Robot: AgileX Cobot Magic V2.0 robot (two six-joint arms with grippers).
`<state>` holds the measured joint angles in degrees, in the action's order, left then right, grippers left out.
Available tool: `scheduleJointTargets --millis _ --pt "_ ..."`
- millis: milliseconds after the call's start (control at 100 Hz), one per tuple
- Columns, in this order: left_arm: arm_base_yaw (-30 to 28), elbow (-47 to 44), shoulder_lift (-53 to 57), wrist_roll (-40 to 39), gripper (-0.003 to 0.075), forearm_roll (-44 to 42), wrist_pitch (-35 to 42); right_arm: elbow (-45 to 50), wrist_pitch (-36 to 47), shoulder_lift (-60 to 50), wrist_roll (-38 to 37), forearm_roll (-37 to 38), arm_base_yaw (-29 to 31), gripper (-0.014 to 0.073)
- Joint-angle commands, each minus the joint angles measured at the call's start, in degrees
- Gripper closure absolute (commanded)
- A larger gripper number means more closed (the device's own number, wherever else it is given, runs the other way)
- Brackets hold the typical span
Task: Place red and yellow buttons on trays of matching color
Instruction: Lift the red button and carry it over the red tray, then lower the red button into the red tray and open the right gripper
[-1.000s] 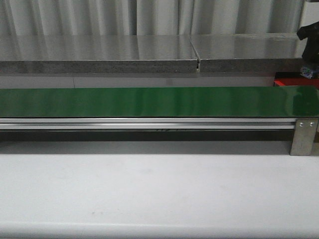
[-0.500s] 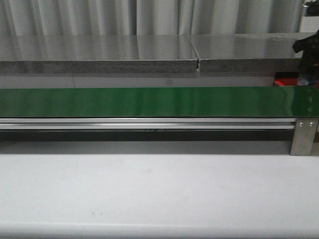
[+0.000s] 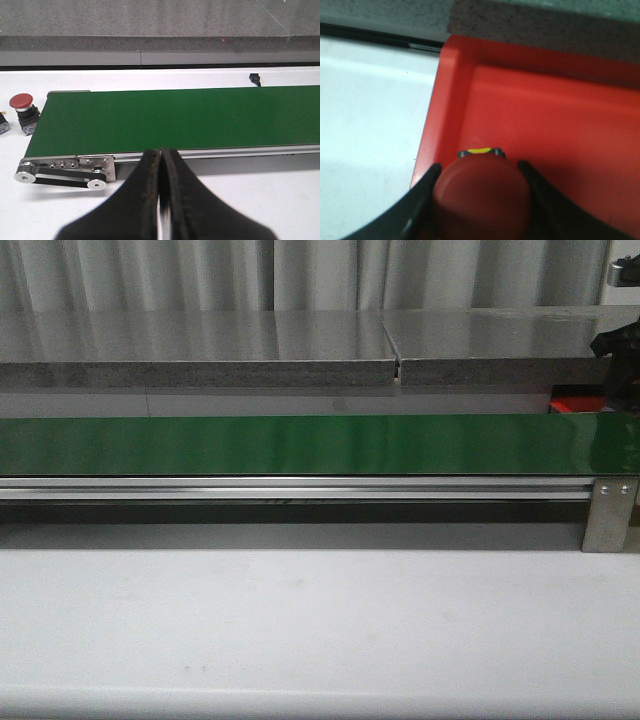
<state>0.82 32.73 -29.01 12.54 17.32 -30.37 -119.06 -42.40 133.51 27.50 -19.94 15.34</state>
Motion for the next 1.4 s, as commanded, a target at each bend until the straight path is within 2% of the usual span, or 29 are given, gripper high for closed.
scheduleJointTargets --millis 0,480,530,600,720,790,860,1140,1390 --pt "0.39 1.52 -0.22 -0.07 0.0741 1.16 4.59 -1.92 2.53 -3.56 0.17 -1.18 0.33 0.0546" --pt "0.39 1.52 -0.22 -0.07 0.0741 1.16 4.59 -1.92 1.31 -2.70 0.17 -1.21 0.33 0.0522" --pt "0.39 1.52 -0.22 -0.07 0.0741 1.16 4.59 -1.92 1.18 -2.70 0.17 -1.21 0.33 0.0473" --pt "0.39 1.52 -0.22 -0.07 0.0741 1.16 4.59 -1.92 1.20 -2.70 0.17 -1.21 0.33 0.0363" --pt "0.39 1.52 -0.22 -0.07 0.0741 1.16 4.59 -1.92 1.20 -2.70 0.17 -1.21 0.33 0.0125" --pt "0.39 1.52 -0.22 -0.07 0.0741 1.16 4.59 -1.92 1.33 -2.70 0.17 -1.21 0.33 0.0034" --pt "0.39 1.52 -0.22 -0.07 0.0741 1.16 4.59 -1.92 1.59 -2.70 0.17 -1.21 0.33 -0.0014" --pt "0.39 1.52 -0.22 -0.07 0.0741 1.16 4.59 -1.92 0.78 -4.73 0.17 -1.21 0.33 -0.0010" --pt "0.39 1.52 -0.22 -0.07 0.0741 1.16 4.59 -1.92 -2.22 -12.07 0.17 -1.40 0.13 -0.0010"
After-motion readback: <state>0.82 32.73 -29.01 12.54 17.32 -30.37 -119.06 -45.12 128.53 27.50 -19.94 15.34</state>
